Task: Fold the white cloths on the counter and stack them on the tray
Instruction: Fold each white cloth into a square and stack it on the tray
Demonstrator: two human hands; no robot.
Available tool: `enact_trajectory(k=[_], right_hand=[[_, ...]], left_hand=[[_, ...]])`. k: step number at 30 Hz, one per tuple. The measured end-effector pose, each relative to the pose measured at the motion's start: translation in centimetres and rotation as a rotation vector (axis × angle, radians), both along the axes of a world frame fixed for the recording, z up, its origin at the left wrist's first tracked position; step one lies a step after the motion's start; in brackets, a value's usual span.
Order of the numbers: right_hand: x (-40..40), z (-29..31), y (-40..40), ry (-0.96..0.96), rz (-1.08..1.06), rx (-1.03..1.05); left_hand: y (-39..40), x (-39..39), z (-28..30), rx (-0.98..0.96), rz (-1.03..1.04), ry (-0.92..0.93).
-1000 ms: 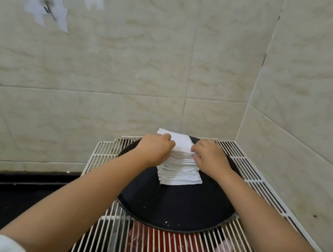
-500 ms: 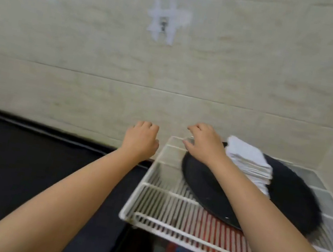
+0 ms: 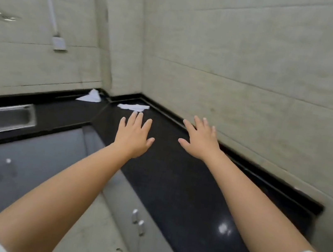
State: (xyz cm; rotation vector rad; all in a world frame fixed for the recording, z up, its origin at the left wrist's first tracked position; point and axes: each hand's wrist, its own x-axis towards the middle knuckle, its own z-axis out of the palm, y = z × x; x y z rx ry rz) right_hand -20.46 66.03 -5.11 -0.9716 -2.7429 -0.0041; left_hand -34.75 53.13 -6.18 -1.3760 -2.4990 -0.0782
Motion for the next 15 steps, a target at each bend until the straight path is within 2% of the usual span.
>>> enact_trajectory(k=[7,15], right_hand=[[-17.7,-2.6,-5.8,-0.103,0.111,-0.105],[-34.1,-4.7,-3.4,-0.111,0.193,-0.107]], left_hand=[[-7.9,-14.9,-2.6,-0.117,0.14,-0.077],[-6.4,-29.6,-4.4,-0.137,0.207,-0.107]])
